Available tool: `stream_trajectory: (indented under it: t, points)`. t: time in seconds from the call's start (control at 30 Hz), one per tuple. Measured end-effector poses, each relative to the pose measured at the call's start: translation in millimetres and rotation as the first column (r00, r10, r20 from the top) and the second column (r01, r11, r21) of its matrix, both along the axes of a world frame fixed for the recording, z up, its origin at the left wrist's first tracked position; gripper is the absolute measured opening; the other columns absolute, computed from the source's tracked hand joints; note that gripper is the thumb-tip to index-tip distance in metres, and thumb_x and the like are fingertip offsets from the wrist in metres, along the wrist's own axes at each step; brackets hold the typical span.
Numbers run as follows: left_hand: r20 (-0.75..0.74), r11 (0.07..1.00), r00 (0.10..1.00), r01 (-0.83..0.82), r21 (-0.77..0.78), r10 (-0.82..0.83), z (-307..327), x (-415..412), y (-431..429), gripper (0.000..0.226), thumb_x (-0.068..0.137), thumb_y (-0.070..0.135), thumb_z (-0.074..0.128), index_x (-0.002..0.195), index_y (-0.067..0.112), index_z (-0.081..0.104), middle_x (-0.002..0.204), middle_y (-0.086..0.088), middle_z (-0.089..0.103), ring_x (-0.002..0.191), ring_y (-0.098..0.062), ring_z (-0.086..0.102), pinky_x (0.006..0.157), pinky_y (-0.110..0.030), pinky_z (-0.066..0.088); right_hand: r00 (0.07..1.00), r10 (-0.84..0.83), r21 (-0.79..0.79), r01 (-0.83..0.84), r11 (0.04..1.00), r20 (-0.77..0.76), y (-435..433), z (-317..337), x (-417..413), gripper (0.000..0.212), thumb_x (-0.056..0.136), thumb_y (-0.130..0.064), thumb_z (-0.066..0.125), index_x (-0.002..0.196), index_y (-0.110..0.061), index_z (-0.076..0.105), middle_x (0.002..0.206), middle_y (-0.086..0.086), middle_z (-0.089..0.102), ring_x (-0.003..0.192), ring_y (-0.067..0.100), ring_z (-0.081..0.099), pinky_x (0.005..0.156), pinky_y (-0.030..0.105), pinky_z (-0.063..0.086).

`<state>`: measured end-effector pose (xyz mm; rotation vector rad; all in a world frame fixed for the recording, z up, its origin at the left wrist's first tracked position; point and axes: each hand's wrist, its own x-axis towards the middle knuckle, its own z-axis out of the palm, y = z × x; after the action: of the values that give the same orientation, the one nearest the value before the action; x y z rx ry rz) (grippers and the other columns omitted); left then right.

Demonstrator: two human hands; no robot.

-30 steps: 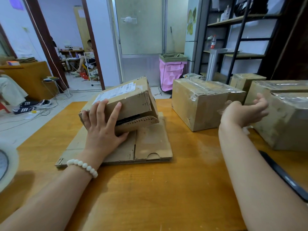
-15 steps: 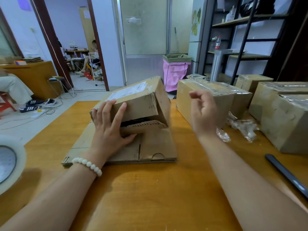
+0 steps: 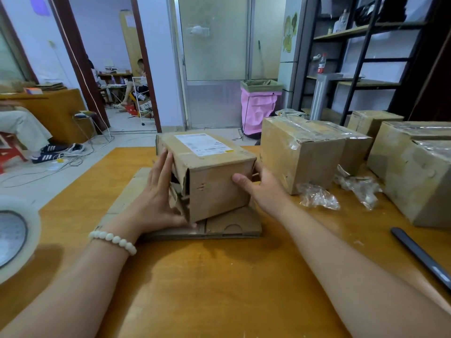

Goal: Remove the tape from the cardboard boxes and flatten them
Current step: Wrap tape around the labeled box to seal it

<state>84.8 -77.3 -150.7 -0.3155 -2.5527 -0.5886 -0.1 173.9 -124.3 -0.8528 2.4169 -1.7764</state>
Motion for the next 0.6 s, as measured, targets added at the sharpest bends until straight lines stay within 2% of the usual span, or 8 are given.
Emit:
stream_trajectory:
  t: [0.07,0.13,0.23,0.3,0.37,0.4,0.5,0.6]
  points:
    - [0.032,0.999,0.999,0.021,0.043,-0.023,1,2,3,0.14,0.043,0.097,0.055,0.145,0.045,-0.027,0.151,0.028,-0.031,0.143,0.002,-0.023,0.116,-0.041,0.002,0.999,-0.03,0.002,0.03,1.0,-0.044,-1,4,2,0.032,0.087,-0.038,0.063,0.115,-0.026,0.052,0.107,-0.006,0.059,0.092,0.008,0.053,0.066,0.005,0.04]
    - [0.058,0.986,0.998,0.026,0.163,-0.036,1,2,4,0.141,0.044,0.099,0.051,0.15,0.035,-0.017,0.158,0.015,-0.02,0.148,-0.007,-0.014,0.118,-0.042,0.004,0.996,-0.033,0.017,0.035,0.999,-0.085,-1,5,2,0.024,0.088,-0.037,0.062,0.108,-0.025,0.054,0.106,-0.002,0.061,0.089,0.008,0.054,0.066,0.004,0.04]
    - [0.071,0.912,0.997,-0.001,0.41,-0.031,4,3,8,0.123,0.051,0.091,0.06,0.147,0.048,-0.004,0.161,0.005,0.009,0.148,-0.013,0.013,0.119,-0.044,0.019,0.993,0.035,0.083,-0.026,0.996,-0.113,-4,0,4,0.022,0.089,-0.035,0.062,0.108,-0.028,0.053,0.11,0.0,0.062,0.097,0.012,0.056,0.08,0.018,0.045]
    - [0.039,0.877,0.999,-0.032,0.479,0.015,4,5,13,0.108,0.054,0.074,0.07,0.138,0.059,0.003,0.153,0.009,0.027,0.138,-0.005,0.029,0.112,-0.026,0.032,0.987,0.058,0.095,-0.044,0.994,-0.151,-8,-3,7,0.023,0.091,-0.031,0.062,0.112,-0.03,0.053,0.113,0.0,0.061,0.103,0.013,0.057,0.089,0.027,0.047]
    - [-0.002,0.846,1.0,-0.022,0.533,0.028,5,7,17,0.102,0.058,0.061,0.07,0.138,0.057,0.007,0.145,0.017,0.033,0.131,-0.001,0.034,0.098,-0.006,0.034,0.977,0.07,0.106,-0.049,0.993,-0.203,-10,-3,10,0.028,0.092,-0.027,0.06,0.12,-0.026,0.056,0.116,0.001,0.061,0.107,0.014,0.056,0.094,0.031,0.047]
    - [-0.047,0.849,0.998,-0.01,0.529,0.041,5,7,18,0.101,0.061,0.057,0.068,0.142,0.051,0.008,0.144,0.021,0.03,0.131,-0.003,0.033,0.099,-0.005,0.033,0.971,0.075,0.111,-0.051,0.992,-0.227,-10,-3,10,0.029,0.093,-0.024,0.059,0.122,-0.022,0.057,0.116,0.002,0.062,0.107,0.014,0.056,0.095,0.032,0.047]
    - [-0.234,0.925,0.964,-0.031,0.378,0.128,2,4,18,0.089,0.074,0.046,0.059,0.15,0.031,0.016,0.149,0.006,0.021,0.139,-0.009,0.022,0.114,-0.032,0.023,0.968,0.081,0.138,-0.049,0.989,-0.238,-11,-3,12,0.034,0.094,-0.017,0.055,0.128,-0.017,0.056,0.119,0.002,0.063,0.107,0.012,0.057,0.094,0.028,0.048]
    - [-0.337,0.95,0.918,-0.108,0.293,0.208,1,-1,20,0.073,0.079,0.034,0.049,0.146,0.028,0.021,0.151,-0.004,0.017,0.141,-0.001,0.011,0.114,-0.034,0.015,0.971,0.113,0.147,-0.083,0.986,-0.209,-14,-3,18,0.042,0.096,-0.013,0.052,0.137,-0.014,0.048,0.122,-0.002,0.06,0.106,0.007,0.057,0.089,0.013,0.046]
